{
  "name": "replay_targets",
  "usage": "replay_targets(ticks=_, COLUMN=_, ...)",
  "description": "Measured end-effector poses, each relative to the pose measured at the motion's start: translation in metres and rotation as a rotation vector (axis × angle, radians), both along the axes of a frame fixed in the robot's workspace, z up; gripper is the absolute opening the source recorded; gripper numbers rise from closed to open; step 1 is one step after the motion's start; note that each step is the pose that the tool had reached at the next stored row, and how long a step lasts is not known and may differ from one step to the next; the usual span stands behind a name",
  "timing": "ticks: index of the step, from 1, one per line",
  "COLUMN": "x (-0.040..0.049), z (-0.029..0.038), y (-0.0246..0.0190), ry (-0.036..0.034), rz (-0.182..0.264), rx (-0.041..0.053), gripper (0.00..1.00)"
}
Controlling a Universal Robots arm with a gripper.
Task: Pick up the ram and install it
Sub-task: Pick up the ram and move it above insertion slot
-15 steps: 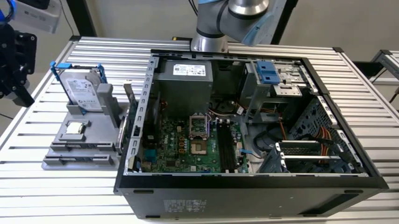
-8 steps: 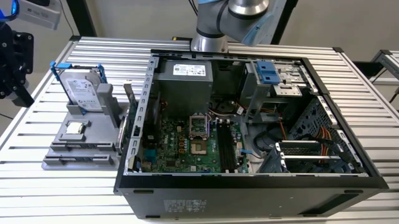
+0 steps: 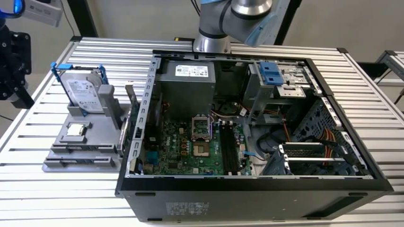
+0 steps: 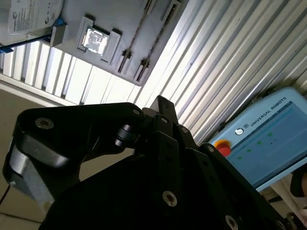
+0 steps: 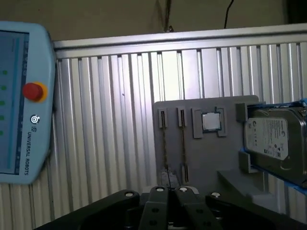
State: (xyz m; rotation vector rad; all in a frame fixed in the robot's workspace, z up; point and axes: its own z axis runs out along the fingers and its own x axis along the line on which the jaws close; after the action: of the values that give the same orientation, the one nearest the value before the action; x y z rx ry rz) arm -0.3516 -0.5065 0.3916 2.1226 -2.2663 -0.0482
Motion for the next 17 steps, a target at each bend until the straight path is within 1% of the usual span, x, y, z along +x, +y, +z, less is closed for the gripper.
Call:
replay_targets(ticks=10, x=0.0000, z=0.0000, y=0.0000, ry=0.0000, rz=0.114, rx=0.0000, gripper=0.00)
replay_targets(ticks=13, x=0.0000, z=0.0000, y=0.0000, ry=0.0000, rz=0.138, rx=0.0000, gripper=0.00)
replay_targets(ticks=17, x=0.0000, z=0.0000, y=0.0000, ry=0.0000, rz=0.149, rx=0.0000, gripper=0.00)
